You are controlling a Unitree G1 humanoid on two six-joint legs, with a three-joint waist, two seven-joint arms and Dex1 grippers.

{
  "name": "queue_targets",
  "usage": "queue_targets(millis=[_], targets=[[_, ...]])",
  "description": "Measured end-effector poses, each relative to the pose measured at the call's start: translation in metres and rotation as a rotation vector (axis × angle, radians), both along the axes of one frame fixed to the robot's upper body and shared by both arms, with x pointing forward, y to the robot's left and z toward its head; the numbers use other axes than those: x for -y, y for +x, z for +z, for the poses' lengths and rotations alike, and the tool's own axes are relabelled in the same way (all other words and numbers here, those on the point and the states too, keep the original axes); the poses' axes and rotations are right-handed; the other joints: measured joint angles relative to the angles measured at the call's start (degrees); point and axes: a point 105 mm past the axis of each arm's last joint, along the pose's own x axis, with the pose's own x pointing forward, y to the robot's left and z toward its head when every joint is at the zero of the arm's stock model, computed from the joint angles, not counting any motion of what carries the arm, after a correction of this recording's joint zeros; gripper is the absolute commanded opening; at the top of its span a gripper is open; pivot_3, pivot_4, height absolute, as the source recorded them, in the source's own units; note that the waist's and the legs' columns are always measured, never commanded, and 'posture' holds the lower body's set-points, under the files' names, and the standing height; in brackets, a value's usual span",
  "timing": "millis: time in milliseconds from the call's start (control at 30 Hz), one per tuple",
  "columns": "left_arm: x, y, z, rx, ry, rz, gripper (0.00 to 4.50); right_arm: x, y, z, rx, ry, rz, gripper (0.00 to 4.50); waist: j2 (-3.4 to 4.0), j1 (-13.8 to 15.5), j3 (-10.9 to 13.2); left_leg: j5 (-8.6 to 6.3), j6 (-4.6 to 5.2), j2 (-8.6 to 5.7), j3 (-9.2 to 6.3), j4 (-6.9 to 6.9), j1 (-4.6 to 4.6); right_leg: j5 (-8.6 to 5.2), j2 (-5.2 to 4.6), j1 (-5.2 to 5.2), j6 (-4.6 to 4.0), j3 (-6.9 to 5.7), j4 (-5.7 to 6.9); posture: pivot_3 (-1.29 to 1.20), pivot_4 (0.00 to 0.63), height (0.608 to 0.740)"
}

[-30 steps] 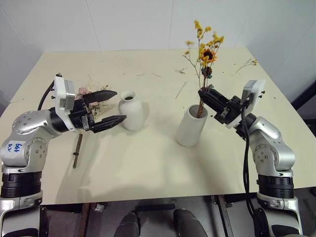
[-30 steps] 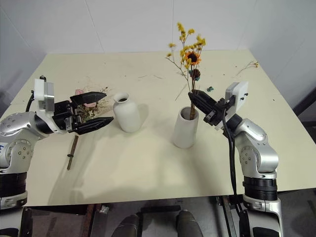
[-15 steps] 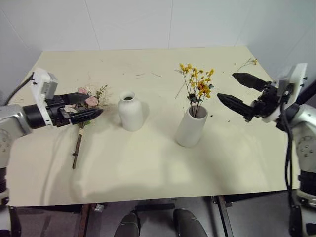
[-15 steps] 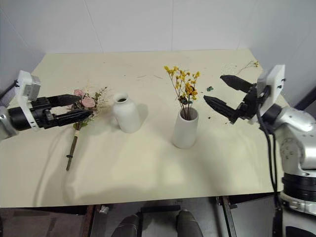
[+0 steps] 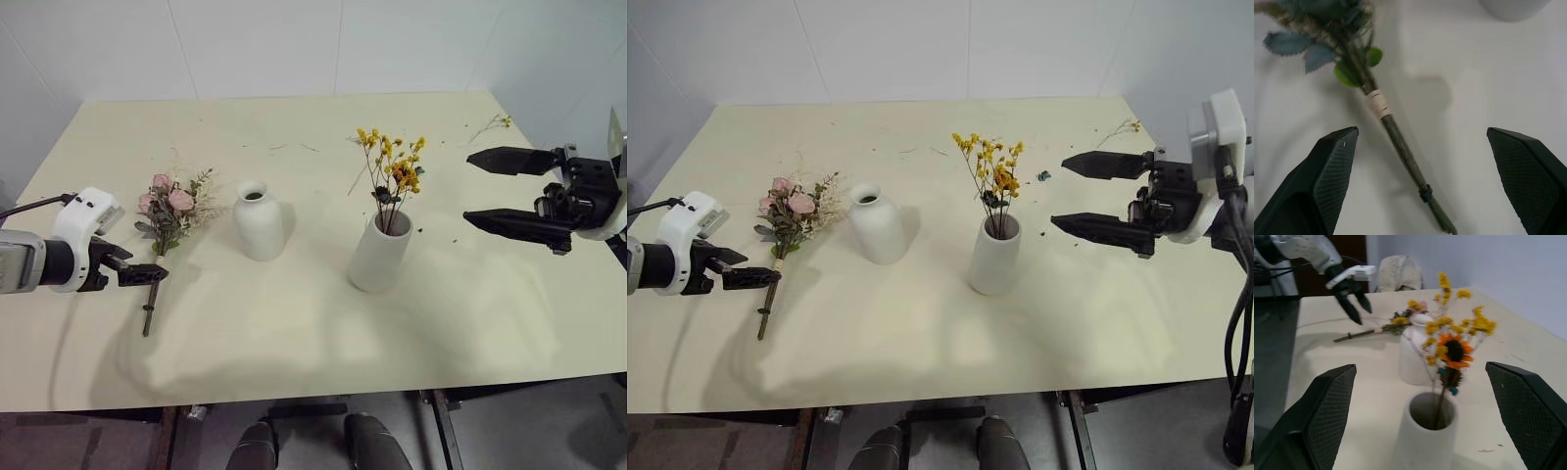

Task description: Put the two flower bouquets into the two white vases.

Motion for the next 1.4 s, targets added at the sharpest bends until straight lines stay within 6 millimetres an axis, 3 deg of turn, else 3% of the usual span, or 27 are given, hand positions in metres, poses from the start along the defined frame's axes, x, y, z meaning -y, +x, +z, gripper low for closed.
queue_targets(millis=[100, 200, 433, 533, 933, 1000, 1167, 1300, 1400], targets=[[0.005, 0.005, -0.019, -0.028, 0.006, 0.019, 4.50, -0.006, -0.002, -0.002, 0.007, -0.002, 0.024, 4.48, -0.01, 0.14, 0.00, 0.00, -0.01, 0.00, 0.00, 0.03, -0.04, 0.01, -0.01, 0.00, 0.01, 0.00, 0.00, 0.00, 0.150, 0.740], [-0.004, 0.005, -0.037, -0.073, 0.084, 0.064, 4.50, -0.009, -0.004, -0.004, 0.004, -0.011, 0.031, 4.48, -0.02, 0.06, 0.00, -0.01, -0.03, 0.00, 0.00, 0.03, -0.05, 0.01, -0.01, -0.02, 0.01, 0.00, -0.02, 0.00, 0.150, 0.740], [0.009, 0.019, -0.051, -0.055, 0.002, 0.118, 4.50, -0.015, -0.009, -0.009, -0.013, -0.004, 0.061, 4.48, -0.04, 0.70, -0.01, -0.01, -0.03, -0.02, -0.01, 0.18, -0.03, 0.02, -0.02, 0.01, 0.03, -0.01, 0.09, 0.00, 0.150, 0.740], [0.007, 0.020, -0.053, -0.052, -0.005, 0.129, 3.91, -0.017, -0.011, -0.008, -0.014, 0.002, 0.079, 4.50, -0.03, 0.92, -0.02, -0.01, -0.04, -0.02, 0.00, 0.22, 0.01, 0.02, -0.02, 0.02, 0.03, 0.00, 0.16, 0.00, 0.150, 0.740], [-0.012, 0.027, -0.053, 0.000, -0.029, 0.191, 0.20, -0.021, -0.015, -0.013, 0.015, 0.015, 0.097, 4.50, -0.04, 1.40, -0.02, 0.00, -0.05, -0.02, 0.00, 0.23, 0.01, 0.03, -0.03, 0.02, 0.03, 0.00, 0.17, 0.00, 0.150, 0.740], [-0.009, 0.031, -0.051, 0.033, -0.060, 0.184, 0.03, -0.020, -0.014, -0.015, 0.028, 0.011, 0.088, 4.50, -0.04, 1.51, -0.02, 0.00, -0.05, -0.03, 0.00, 0.23, 0.00, 0.03, -0.03, 0.02, 0.03, 0.00, 0.16, 0.00, 0.150, 0.740], [0.000, 0.055, -0.028, 0.286, -0.153, 0.142, 0.03, -0.021, -0.009, -0.019, 0.042, 0.035, 0.063, 4.50, -0.09, 1.69, -0.04, 0.01, -0.06, -0.03, -0.02, 0.30, -0.07, 0.06, -0.05, 0.02, 0.08, -0.03, 0.13, 0.00, 0.150, 0.740], [0.009, 0.064, 0.019, 0.563, -0.287, 0.061, 0.03, -0.018, -0.001, -0.021, 0.055, 0.070, 0.026, 4.50, -0.10, 1.69, -0.05, 0.01, -0.07, -0.03, -0.01, 0.29, -0.08, 0.08, -0.06, 0.03, 0.10, -0.03, 0.08, 0.00, 0.150, 0.740], [0.029, 0.061, 0.054, 0.761, -0.423, -0.083, 0.03, -0.013, 0.006, -0.022, 0.058, 0.094, -0.014, 4.50, -0.10, 1.68, -0.05, 0.01, -0.07, -0.03, 0.00, 0.29, -0.08, 0.09, -0.06, 0.04, 0.11, -0.03, 0.07, 0.00, 0.150, 0.740]])
